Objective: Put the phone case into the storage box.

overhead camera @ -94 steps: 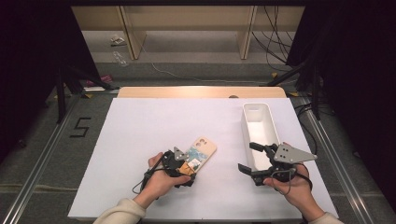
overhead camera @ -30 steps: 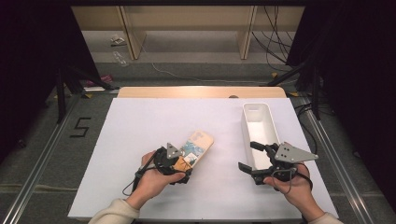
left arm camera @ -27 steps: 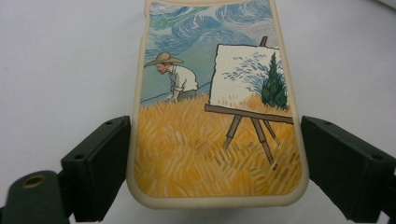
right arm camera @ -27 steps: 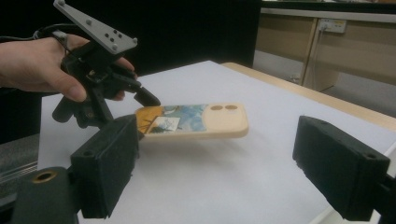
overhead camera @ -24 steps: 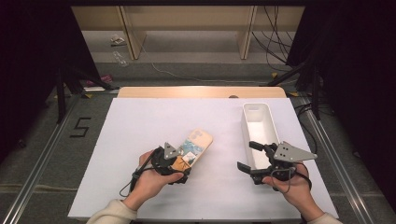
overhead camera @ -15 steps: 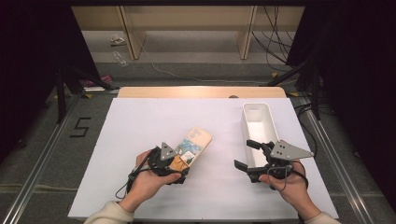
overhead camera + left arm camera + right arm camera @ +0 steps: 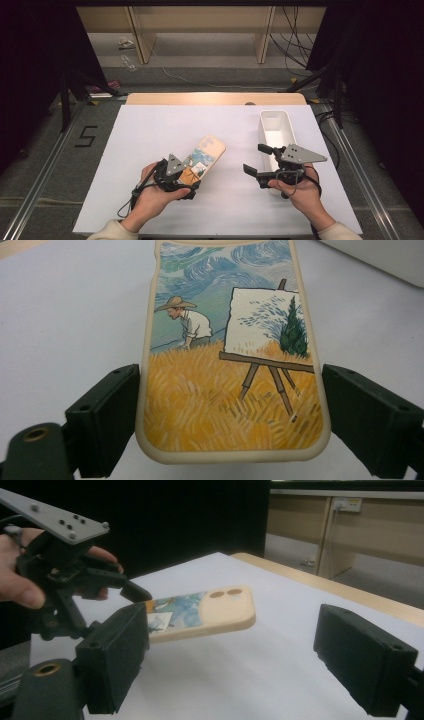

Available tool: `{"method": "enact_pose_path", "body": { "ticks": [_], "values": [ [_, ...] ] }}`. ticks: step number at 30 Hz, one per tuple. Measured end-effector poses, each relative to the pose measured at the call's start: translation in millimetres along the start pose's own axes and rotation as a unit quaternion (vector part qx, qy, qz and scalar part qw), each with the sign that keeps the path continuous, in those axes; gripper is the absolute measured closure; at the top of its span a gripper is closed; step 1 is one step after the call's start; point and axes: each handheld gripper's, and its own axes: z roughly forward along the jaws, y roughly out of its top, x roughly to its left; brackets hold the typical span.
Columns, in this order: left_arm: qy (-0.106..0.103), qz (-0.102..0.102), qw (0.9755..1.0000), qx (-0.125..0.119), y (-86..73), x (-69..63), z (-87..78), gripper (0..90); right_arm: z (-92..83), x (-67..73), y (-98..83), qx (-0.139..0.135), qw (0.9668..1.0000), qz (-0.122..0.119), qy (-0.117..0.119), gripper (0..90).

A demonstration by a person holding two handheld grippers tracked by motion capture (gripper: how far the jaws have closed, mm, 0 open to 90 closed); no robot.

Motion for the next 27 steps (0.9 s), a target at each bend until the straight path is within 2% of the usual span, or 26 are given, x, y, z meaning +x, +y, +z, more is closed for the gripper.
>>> {"method": "enact_pose_path", "body": {
  "ticks": [5, 19, 27],
  "values": [
    [-0.002, 0.005, 1.0, -0.005, 0.9, -2.5, -2.8, 11.3, 11.2, 1.0, 6.6, 0.003, 0.9999, 0.009, -0.005, 15.5],
    [-0.004, 0.008, 0.9998, -0.016, 1.3, -6.5, -6.9, 11.3, 56.2, 1.4, 15.8, 0.027, 0.9993, 0.026, -0.007, 15.6],
    [-0.011, 0.014, 0.9997, -0.019, 2.0, -13.1, -7.0, 11.3, 78.6, -6.1, 17.5, 0.04, 0.998, 0.047, -0.014, 15.6]
  ]
}}
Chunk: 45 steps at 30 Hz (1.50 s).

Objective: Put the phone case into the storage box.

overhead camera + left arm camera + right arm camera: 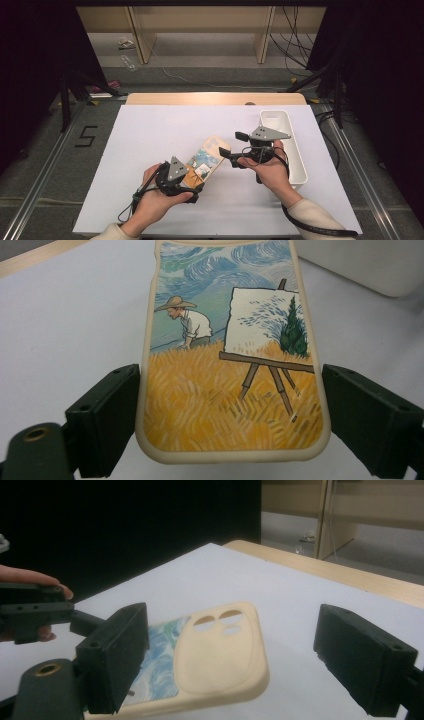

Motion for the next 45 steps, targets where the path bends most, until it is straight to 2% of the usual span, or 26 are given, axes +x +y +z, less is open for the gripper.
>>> {"method": "enact_pose_path", "body": {
  "ticks": [7, 26, 45],
  "values": [
    [-0.002, 0.004, 1.0, -0.001, 0.3, -3.1, 0.1, 11.3, 11.9, -6.3, 1.1, 0.006, 0.9998, 0.017, 0.002, 15.6],
    [-0.014, 0.019, 0.9997, -0.004, 1.2, -13.3, 1.6, 11.3, 36.7, -10.2, -4.3, 0.046, 0.9983, 0.034, 0.007, 15.7],
    [-0.017, 0.024, 0.9995, -0.006, 2.1, -15.9, 1.3, 11.3, 44.2, -13.0, -5.8, 0.057, 0.9959, 0.057, 0.042, 20.2]
  ]
}}
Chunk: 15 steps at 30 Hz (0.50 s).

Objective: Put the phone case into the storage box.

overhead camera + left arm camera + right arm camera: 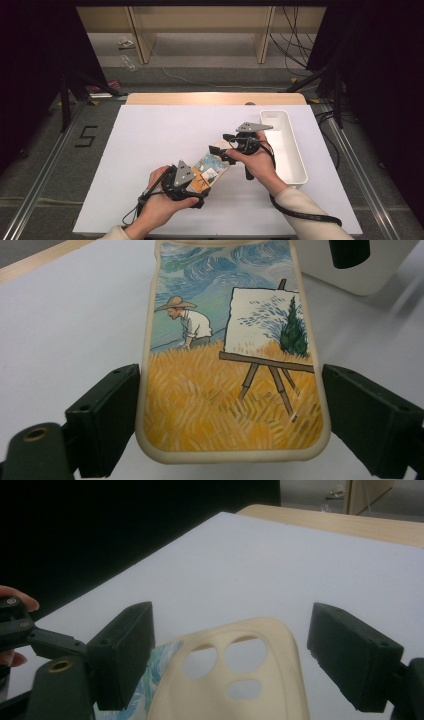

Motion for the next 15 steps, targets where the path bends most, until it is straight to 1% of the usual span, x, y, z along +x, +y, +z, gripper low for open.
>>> {"method": "enact_pose_path", "body": {
  "ticks": [6, 15],
  "values": [
    [0.001, 0.0, 1.0, -0.002, 0.2, 0.0, 0.0, 11.4, 1.4, -0.4, -1.5, 0.009, 0.9999, 0.008, 0.005, 21.1],
    [0.0, 0.002, 1.0, -0.003, 0.3, -0.5, 0.2, 11.3, 2.4, 0.1, -2.6, 0.017, 0.9997, 0.012, 0.012, 25.3]
  ]
}}
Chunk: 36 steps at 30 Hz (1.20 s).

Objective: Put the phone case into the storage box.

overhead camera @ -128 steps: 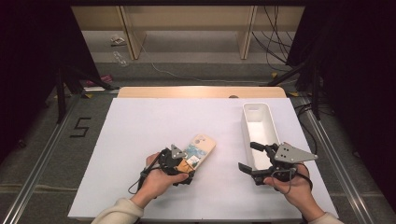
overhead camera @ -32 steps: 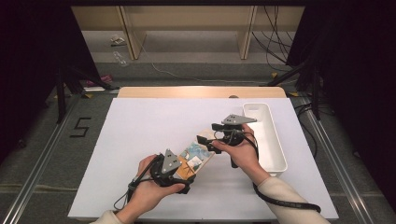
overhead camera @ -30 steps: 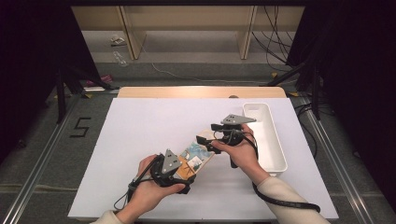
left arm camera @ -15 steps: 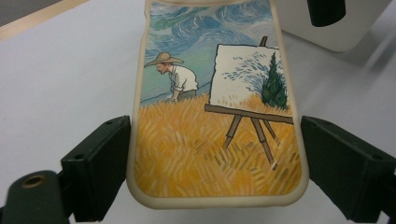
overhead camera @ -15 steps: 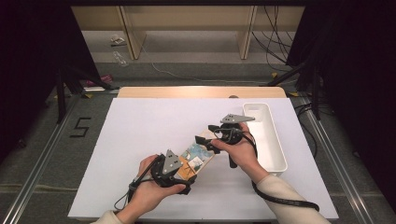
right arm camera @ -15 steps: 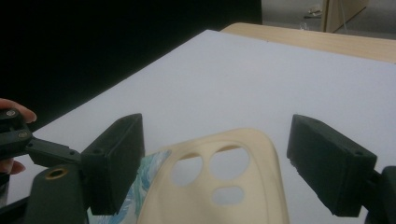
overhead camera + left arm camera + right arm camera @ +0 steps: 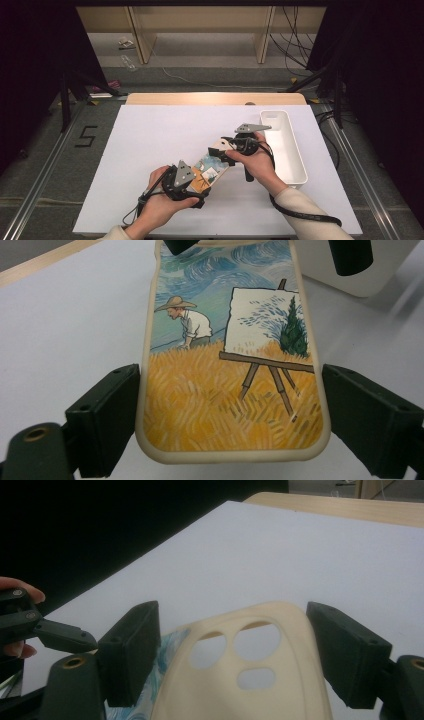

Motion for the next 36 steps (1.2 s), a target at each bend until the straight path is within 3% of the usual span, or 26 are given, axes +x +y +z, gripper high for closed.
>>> {"method": "enact_pose_path", "body": {
  "ticks": [14, 18, 21, 25, 30, 36],
  "values": [
    [-0.002, 0.001, 1.0, 0.002, -0.5, -0.6, 1.2, 11.3, -1.1, -1.6, -0.4, 0.005, 0.9999, 0.012, 0.005, 34.8],
    [-0.003, 0.002, 1.0, 0.005, -1.4, -0.3, 2.1, 11.3, -2.6, -2.3, 0.3, 0.0, 0.9999, 0.016, 0.004, 40.4],
    [-0.005, 0.003, 1.0, 0.008, -2.1, -0.5, 2.8, 11.3, -5.8, -3.4, 1.6, -0.005, 0.9993, 0.037, 0.005, 48.5],
    [-0.006, 0.002, 0.9999, 0.011, -2.6, -0.5, 3.9, 11.2, -8.5, -4.3, 3.1, -0.009, 0.999, 0.044, 0.01, 53.1],
    [-0.008, 0.003, 0.9998, 0.018, -4.5, 0.0, 6.2, 11.2, -13.1, -5.5, 6.7, -0.027, 0.9976, 0.053, 0.036, 64.3],
    [-0.008, 0.012, 0.9998, 0.017, -6.1, 0.2, 9.2, 11.0, -20.8, -0.3, 13.7, -0.057, 0.993, 0.065, 0.081, 76.4]
  ]
}}
